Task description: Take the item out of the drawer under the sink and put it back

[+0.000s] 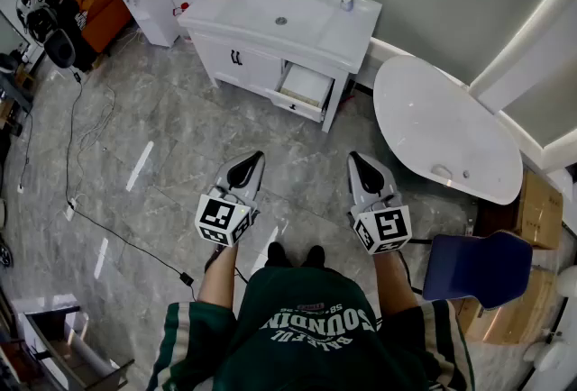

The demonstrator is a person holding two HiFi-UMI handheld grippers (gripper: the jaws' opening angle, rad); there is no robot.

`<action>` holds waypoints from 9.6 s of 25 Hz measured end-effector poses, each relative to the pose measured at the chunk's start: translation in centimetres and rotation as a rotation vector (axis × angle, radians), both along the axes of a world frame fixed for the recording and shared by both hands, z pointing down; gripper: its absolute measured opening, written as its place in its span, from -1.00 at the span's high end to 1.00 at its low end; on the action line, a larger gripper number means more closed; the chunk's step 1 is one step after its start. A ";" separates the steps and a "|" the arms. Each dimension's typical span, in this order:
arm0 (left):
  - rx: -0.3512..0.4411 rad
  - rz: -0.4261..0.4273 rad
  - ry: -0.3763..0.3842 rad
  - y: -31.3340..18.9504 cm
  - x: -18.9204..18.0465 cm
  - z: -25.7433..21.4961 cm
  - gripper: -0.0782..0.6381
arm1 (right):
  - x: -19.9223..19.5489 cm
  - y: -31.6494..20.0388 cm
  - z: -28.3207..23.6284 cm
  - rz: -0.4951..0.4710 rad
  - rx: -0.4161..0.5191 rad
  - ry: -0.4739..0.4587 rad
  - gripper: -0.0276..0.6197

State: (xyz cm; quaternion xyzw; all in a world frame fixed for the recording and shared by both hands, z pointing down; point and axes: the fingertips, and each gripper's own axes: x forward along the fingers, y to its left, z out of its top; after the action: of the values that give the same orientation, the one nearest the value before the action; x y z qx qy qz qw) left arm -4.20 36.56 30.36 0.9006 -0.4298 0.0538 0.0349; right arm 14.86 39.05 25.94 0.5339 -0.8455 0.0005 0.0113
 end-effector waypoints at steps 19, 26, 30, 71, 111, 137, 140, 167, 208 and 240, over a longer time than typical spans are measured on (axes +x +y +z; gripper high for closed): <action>-0.013 0.005 0.003 0.2 -1.0 0.8 0.64 | -1.3 -0.2 0.6 -0.011 -0.025 -0.013 0.91; -0.014 0.026 0.009 0.2 -2.9 0.9 0.64 | -4.0 -0.7 0.6 -0.016 -0.034 -0.019 0.91; -0.009 0.049 0.004 0.0 -4.2 1.2 0.64 | -6.3 -1.1 0.7 -0.011 -0.030 -0.022 0.91; -0.120 0.074 -0.004 -39.5 5.3 5.4 0.64 | -0.6 -40.2 7.0 -0.089 -0.163 -0.027 0.91; -0.259 0.105 -0.028 -49.4 3.2 14.6 0.64 | -5.2 -51.0 17.7 -0.223 -0.315 0.143 0.91; -0.380 0.039 0.000 -48.4 0.1 24.6 0.64 | -8.2 -50.5 40.3 -0.423 -0.664 0.398 0.56; -0.391 0.032 0.006 -48.2 -0.2 25.5 0.64 | -8.4 -50.7 42.8 -0.440 -0.699 0.427 0.55; -0.553 -0.003 0.030 -46.8 -3.3 31.9 0.64 | -7.8 -52.2 62.0 -0.468 -1.060 0.645 0.54; -0.510 -0.028 0.043 -48.1 -4.8 28.0 0.64 | -6.1 -53.3 58.7 -0.359 -1.097 0.630 0.83; -0.320 0.028 -0.013 -49.2 -1.3 15.1 0.64 | -6.1 -53.0 24.0 -0.213 -0.511 0.227 0.84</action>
State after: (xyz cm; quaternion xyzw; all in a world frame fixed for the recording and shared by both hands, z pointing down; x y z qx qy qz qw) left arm -5.49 -12.68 45.42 0.8891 -0.4034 0.1280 0.1744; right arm 8.79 -13.96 49.93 0.4188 -0.8625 0.1524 0.2397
